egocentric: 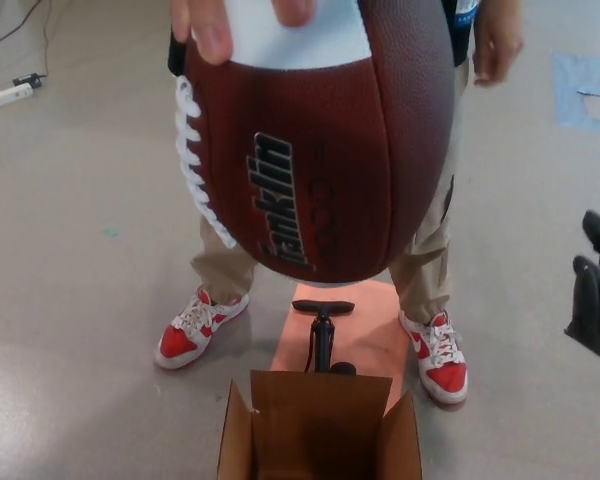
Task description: Use both hands to pick up a football from a person and place it into a container beneath
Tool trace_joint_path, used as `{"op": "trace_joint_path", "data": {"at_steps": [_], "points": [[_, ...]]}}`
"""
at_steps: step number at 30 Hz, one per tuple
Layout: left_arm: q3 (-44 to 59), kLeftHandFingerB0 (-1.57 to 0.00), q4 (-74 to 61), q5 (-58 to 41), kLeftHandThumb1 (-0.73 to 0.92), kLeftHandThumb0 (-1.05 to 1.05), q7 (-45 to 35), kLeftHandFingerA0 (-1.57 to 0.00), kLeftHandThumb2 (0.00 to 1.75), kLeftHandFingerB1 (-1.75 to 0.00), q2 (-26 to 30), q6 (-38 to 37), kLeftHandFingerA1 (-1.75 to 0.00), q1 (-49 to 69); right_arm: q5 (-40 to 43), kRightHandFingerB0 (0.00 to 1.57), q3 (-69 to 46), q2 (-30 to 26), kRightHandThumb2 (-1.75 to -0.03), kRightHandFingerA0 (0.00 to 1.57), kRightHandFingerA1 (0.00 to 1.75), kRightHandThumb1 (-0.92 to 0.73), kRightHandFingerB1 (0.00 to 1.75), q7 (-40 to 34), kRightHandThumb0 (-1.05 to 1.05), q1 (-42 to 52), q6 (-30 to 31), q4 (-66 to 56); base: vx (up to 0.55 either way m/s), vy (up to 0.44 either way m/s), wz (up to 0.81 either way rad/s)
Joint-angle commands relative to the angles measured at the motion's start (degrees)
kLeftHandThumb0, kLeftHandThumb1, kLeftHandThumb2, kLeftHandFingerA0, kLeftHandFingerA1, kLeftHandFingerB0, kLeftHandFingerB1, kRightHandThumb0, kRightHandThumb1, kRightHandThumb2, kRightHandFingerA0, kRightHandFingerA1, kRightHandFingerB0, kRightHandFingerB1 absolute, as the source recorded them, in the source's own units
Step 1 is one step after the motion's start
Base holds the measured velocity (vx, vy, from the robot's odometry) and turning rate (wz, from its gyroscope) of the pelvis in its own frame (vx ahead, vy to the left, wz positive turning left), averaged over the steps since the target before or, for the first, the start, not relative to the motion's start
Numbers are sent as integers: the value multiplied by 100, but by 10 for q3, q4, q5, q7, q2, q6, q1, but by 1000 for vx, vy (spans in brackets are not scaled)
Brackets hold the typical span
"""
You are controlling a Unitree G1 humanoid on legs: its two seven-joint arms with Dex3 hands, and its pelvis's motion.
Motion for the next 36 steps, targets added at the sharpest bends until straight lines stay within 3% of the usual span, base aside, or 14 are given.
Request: {"op": "trace_joint_path", "data": {"at_steps": [1,6,13,21,22,23,24,27,30,31,32,33,34,36], "points": [[29,0,-335,-175,56,-87,-182,0,93,-8,33,29,-4,131,150,0,-24,-5,-102,5,11,-70,6,80,-97,127,-13,-336,87,-6,1],[12,0,-506,-224,40,-70,-194,0,80,-5,46,57,0,166,166,0,3,-19,-92,5,12,-60,0,89,-94,143,18,-468,85,-7,1],[-25,0,-635,-220,40,-76,-175,0,84,-2,59,72,0,182,141,0,32,-31,-96,5,13,-62,0,87,-97,160,38,-572,12,-1,0],[-76,0,-693,-211,41,-78,-146,0,86,-4,48,119,0,155,96,0,61,-29,-101,13,10,-69,1,86,-105,145,52,-590,0,0,0],[-82,0,-696,-215,52,-91,-144,0,56,-3,45,128,-3,145,102,0,67,-26,-100,13,7,-69,3,88,-105,140,58,-591,0,0,0],[-85,0,-697,-217,52,-91,-142,0,56,-3,44,133,-3,138,107,0,70,-24,-100,13,7,-69,3,90,-105,136,63,-592,0,0,0],[-91,0,-698,-214,45,-84,-137,0,88,-1,39,132,0,129,108,0,77,-20,-101,11,3,-70,5,89,-105,131,69,-593,0,0,0],[-111,0,-705,-206,50,-86,-120,0,84,0,17,130,-4,109,103,0,98,-3,-104,8,3,-74,7,80,-104,128,80,-602,0,0,0],[-137,0,-727,-203,60,-93,-79,0,96,0,-7,165,-4,101,86,1,116,35,-108,13,7,-78,8,39,-103,129,94,-615,0,0,0],[-138,0,-729,-202,60,-93,-77,0,96,0,-8,166,-4,101,85,1,117,37,-108,13,7,-78,8,37,-103,129,95,-616,0,0,0],[-147,0,-735,-190,74,-89,-63,0,63,0,-12,179,0,97,79,0,124,50,-111,12,5,-82,5,29,-105,124,91,-609,0,0,0],[-151,0,-738,-186,74,-89,-56,0,63,0,-14,186,0,96,76,0,126,55,-111,12,5,-82,5,26,-105,122,91,-608,0,0,0],[-155,0,-743,-182,62,-93,-48,0,101,-5,-17,193,-7,95,78,0,129,61,-111,11,4,-82,5,25,-104,120,92,-606,0,0,0],[-167,0,-736,-171,67,-94,-41,0,104,-4,-31,188,-6,88,76,0,136,77,-112,11,3,-81,6,15,-105,116,104,-607,0,0,0]]}}
